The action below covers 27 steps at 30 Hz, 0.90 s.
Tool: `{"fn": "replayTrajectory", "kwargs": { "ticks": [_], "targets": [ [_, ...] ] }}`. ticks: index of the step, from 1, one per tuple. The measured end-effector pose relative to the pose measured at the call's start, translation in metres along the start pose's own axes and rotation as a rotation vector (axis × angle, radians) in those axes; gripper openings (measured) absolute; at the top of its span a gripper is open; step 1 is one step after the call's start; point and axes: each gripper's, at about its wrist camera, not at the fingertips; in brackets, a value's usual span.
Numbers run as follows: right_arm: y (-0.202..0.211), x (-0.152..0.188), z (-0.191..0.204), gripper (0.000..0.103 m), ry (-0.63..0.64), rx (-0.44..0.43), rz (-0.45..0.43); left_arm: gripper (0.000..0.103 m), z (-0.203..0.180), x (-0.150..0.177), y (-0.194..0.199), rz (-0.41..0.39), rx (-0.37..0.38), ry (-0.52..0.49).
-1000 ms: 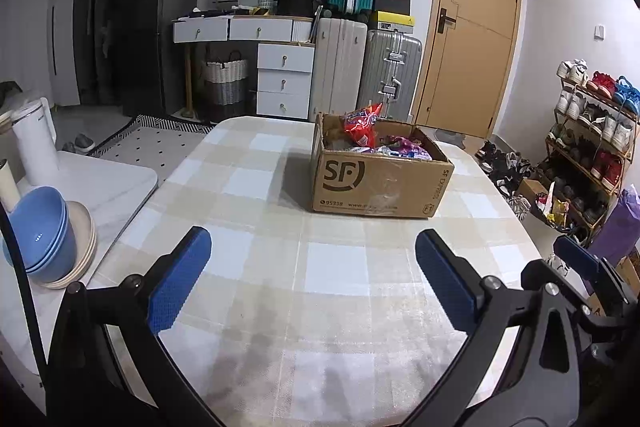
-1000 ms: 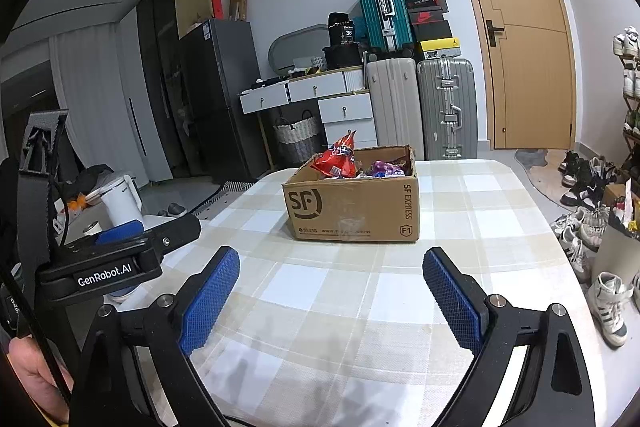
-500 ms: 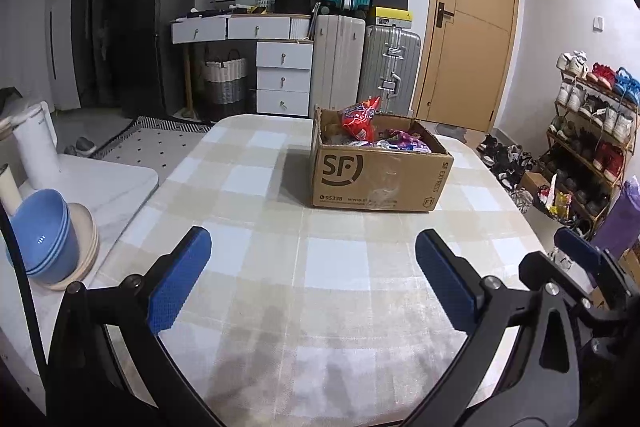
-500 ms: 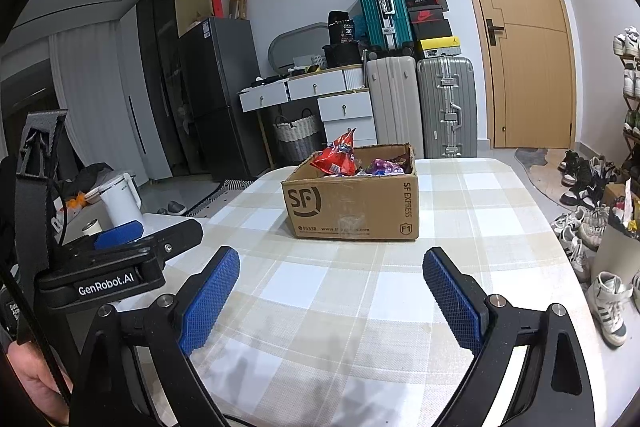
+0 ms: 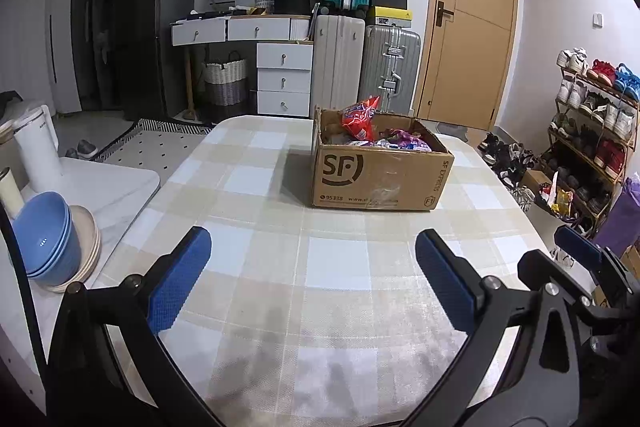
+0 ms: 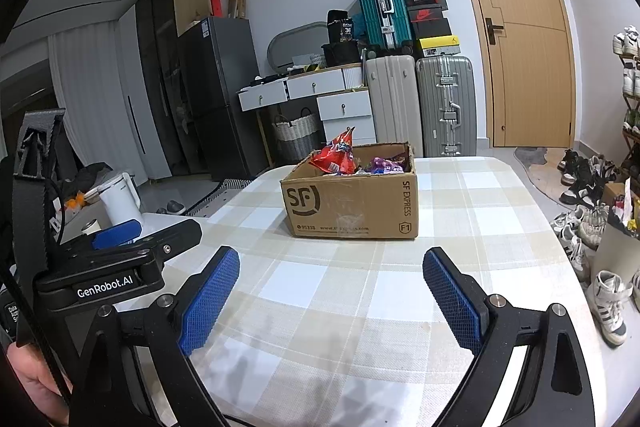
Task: Organize snacks
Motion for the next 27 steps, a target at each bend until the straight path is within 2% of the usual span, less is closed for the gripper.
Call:
{"fn": "replayTrajectory", "kwargs": {
  "ticks": [27],
  "targets": [
    [-0.005, 0.013, -0.002, 0.095, -0.012, 0.001, 0.012, 0.102, -0.003, 0.003, 0.003, -0.008, 0.008, -0.034]
  ]
}}
Point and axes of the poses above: each gripper's, at about its wrist camera, not at the fingertips, and y roughly against the way its jaws point, z to its left, x to its underside, and after that the axes turned 8 degrees about -x, right-handed
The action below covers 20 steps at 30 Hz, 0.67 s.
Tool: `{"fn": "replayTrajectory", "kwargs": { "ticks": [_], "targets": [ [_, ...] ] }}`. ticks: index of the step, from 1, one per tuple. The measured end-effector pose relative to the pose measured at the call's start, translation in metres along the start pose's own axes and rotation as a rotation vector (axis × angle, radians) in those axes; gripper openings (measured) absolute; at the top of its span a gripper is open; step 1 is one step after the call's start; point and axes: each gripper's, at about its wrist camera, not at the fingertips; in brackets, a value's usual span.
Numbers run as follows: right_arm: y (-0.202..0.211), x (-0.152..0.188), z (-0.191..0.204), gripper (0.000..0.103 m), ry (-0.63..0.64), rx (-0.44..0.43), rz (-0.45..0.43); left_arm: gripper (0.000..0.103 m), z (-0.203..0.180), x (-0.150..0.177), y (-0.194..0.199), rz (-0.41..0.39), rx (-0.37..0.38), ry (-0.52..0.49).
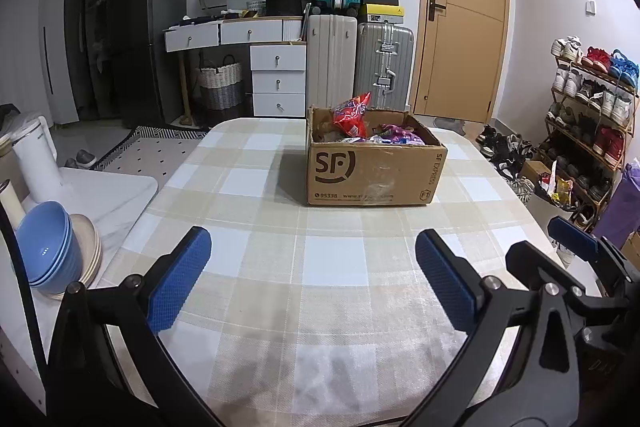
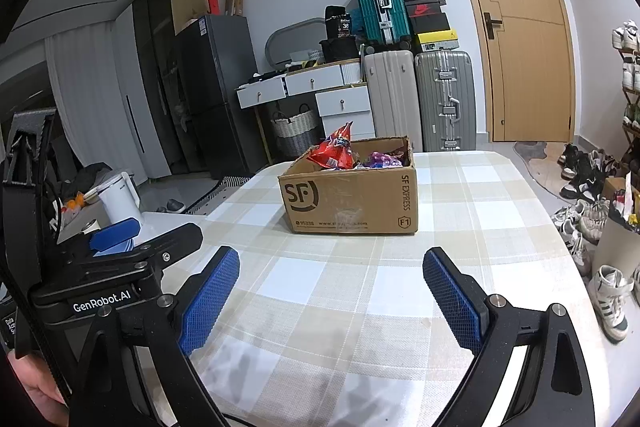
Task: Organize snacks
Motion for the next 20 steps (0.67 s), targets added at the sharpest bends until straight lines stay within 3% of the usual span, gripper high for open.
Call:
{"fn": "replayTrajectory", "kwargs": {
  "ticks": [10, 15, 20],
  "targets": [
    [0.0003, -0.0005, 0.0004, 0.095, 0.000, 0.000, 0.001, 0.102, 0.0012, -0.0026, -0.0049, 0.018, -0.006, -0.015],
    [0.0003, -0.0003, 0.0006, 0.095, -0.001, 0.000, 0.000, 0.102, -0.0020, -0.0015, -0.0016, -0.013, -0.001, -0.041],
    [0.0009, -0.0005, 0.0006, 0.095, -0.004, 0.001, 0.001, 0.102, 0.0033, -0.0016, -0.0012, -0.031, 0.028, -0.006]
  ]
}}
Point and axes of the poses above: each gripper's, at about its wrist camera, not at the fingertips, and y roughly against the way its jaws point, z to its left, x to its underside, and after that the axes turned 8 degrees about -x, right-handed
